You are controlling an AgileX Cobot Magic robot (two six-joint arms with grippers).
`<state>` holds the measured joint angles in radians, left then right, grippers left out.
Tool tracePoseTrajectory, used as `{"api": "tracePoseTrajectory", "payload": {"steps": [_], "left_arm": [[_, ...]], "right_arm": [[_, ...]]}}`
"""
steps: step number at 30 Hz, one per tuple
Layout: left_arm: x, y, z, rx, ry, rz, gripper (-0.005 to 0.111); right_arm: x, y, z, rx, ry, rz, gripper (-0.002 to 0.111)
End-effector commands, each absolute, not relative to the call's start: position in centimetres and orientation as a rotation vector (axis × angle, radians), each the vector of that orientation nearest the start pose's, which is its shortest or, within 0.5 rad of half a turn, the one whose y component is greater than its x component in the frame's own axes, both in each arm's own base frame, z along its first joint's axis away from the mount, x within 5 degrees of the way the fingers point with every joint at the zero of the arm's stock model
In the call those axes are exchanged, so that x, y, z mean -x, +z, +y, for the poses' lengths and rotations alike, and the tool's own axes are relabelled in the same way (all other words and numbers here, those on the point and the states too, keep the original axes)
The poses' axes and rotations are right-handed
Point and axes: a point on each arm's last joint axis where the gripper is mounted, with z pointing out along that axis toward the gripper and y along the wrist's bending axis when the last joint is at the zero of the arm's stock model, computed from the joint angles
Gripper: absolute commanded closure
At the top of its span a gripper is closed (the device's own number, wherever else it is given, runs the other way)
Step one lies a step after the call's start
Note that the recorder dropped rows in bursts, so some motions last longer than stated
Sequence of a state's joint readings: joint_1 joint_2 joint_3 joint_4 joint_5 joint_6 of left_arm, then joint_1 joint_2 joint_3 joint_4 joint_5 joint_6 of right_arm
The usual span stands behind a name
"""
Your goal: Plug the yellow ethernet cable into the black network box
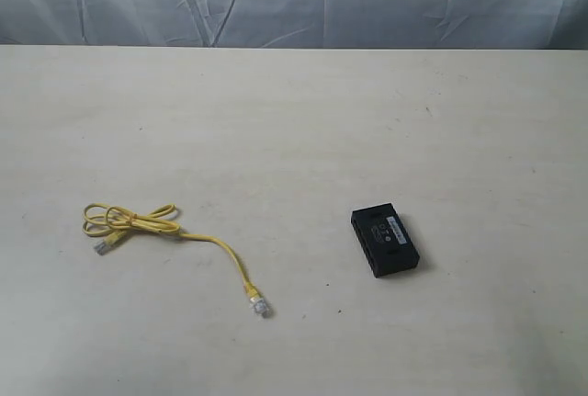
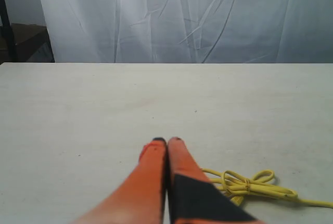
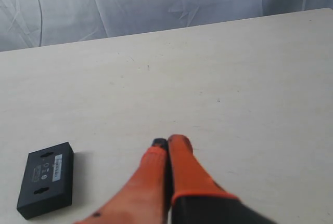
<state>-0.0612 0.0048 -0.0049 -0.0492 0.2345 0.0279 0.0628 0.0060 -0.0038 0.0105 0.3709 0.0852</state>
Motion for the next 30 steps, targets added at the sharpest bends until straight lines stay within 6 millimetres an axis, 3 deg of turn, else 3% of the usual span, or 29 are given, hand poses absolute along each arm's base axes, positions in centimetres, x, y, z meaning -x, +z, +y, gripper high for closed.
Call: {"api": "tracePoseTrajectory", "payload": {"steps": [1,16,22,25,30], "left_arm": [[-5.5,19.3,-0.4,-0.040,-0.064,1.707,0.107],[-5.5,22.3,-0.3,-0.051,-0.031,1.373,0.107],[-5.4,22.5,-0.3,-0.033,-0.048,1.347,0.107],[-5.4,22.5,-0.2,0.058,-0.140,1.376,0.107],[-5.0,26.5,-0.3,-0.027,-0.073,1.470,0.107]], "right_arm": [[-5.3,18.1,0.3,-0.030,0.106,1.841,0.109],[-5.3,18.1,0.3,-0.030,0.106,1.841,0.109],[-5.3,18.1,0.3,-0.030,0.106,1.841,0.109],[-5.3,18.1,0.3,-0.030,0.106,1.841,0.109],[-5.3,18.1,0.3,-0.030,0.106,1.841,0.109]]}}
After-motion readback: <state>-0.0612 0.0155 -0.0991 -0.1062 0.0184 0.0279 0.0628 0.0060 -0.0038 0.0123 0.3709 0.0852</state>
